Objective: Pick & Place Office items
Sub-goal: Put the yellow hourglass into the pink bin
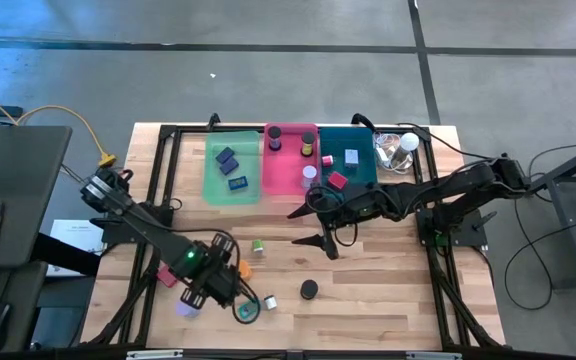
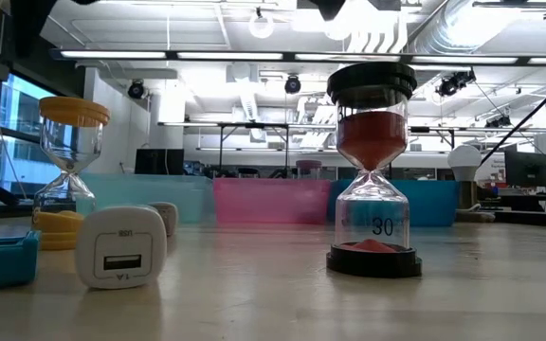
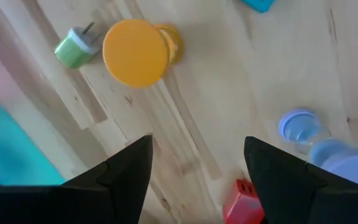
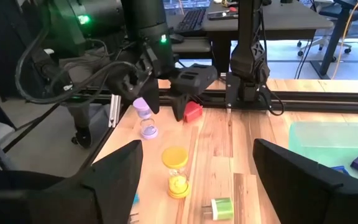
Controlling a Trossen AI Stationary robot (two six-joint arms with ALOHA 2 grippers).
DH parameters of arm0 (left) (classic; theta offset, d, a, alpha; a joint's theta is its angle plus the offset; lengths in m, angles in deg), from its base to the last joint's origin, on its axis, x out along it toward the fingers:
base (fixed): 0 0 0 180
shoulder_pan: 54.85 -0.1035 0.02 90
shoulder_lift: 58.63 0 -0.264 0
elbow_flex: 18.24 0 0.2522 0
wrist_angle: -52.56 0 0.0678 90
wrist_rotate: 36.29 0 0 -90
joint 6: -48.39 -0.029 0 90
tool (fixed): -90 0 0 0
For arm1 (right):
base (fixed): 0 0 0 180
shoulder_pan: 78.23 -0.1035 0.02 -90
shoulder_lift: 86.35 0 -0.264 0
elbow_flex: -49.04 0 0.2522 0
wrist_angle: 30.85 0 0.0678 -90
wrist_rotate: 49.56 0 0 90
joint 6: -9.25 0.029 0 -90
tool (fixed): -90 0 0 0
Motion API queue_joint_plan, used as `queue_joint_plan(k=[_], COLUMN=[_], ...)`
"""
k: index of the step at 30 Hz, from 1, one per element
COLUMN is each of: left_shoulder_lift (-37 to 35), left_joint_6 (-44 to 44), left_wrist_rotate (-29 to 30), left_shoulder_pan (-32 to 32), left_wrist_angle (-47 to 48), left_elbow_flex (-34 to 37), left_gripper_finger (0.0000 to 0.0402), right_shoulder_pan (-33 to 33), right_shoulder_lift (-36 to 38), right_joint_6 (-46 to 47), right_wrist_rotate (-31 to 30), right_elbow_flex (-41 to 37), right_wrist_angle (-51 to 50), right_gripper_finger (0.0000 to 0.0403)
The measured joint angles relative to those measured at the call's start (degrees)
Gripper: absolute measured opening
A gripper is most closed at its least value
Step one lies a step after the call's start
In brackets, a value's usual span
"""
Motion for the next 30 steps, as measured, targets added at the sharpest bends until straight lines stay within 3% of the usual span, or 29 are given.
queue_joint_plan(k=[12,30], left_shoulder_lift=[0.3,0.3], left_joint_6=[-1.1,-2.8], left_wrist_rotate=[-0.1,0.0], left_shoulder_pan=[-5.6,-5.6], left_wrist_angle=[-1.5,-6.1], left_elbow_flex=[0.0,0.0], left_gripper_finger=[0.0243,0.0247], right_shoulder_pan=[0.0,0.0], right_shoulder_lift=[0.0,0.0], right_joint_6=[-0.1,-0.2], right_wrist_rotate=[0.0,-0.3], right_elbow_flex=[0.0,0.0], right_wrist_angle=[-1.3,-2.5], right_gripper_finger=[0.0294,0.0294])
